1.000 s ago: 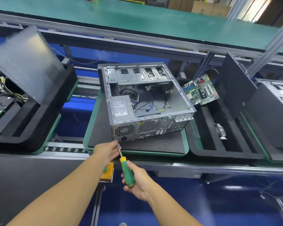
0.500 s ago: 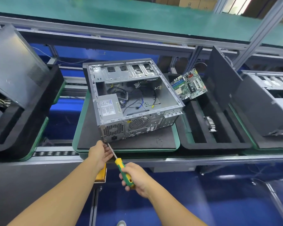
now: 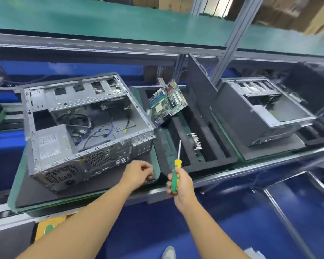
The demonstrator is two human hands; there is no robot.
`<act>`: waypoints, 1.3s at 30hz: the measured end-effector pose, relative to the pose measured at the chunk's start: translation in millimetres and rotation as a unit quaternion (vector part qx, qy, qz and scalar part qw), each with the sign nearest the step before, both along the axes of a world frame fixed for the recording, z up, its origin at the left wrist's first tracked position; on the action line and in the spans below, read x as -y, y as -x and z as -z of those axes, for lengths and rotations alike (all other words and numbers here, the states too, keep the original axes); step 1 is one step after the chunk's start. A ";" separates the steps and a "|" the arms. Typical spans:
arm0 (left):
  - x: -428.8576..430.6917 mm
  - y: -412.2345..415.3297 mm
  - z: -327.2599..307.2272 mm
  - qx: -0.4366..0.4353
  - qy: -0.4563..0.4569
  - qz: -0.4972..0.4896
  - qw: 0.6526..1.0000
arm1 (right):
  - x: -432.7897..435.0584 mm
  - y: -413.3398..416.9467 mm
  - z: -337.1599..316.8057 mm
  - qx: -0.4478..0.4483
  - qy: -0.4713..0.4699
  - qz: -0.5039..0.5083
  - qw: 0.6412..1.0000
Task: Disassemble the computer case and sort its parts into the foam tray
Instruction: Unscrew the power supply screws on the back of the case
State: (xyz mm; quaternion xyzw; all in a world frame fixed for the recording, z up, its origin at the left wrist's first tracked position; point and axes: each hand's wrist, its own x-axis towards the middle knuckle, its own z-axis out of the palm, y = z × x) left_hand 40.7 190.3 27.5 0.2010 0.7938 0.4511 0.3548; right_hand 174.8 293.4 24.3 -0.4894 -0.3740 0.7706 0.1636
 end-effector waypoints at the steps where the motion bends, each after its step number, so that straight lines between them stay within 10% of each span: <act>1: -19.6 -0.6 -2.2 -0.040 0.016 0.011 0.999 | -15.7 -7.0 -1.9 0.006 -0.006 0.013 1.000; 18: -148.4 14.3 5.0 -0.118 0.130 0.049 0.983 | -113.3 -20.3 -8.7 -0.003 -0.057 -0.007 0.998; 31: -3.8 25.2 -51.7 -0.135 0.012 0.171 0.976 | 12.2 38.1 -13.5 -0.141 -0.015 -0.052 0.989; 39: 120.9 59.5 -89.2 -0.349 -0.018 0.153 0.924 | 118.8 58.3 4.8 -0.169 -0.005 -0.125 0.978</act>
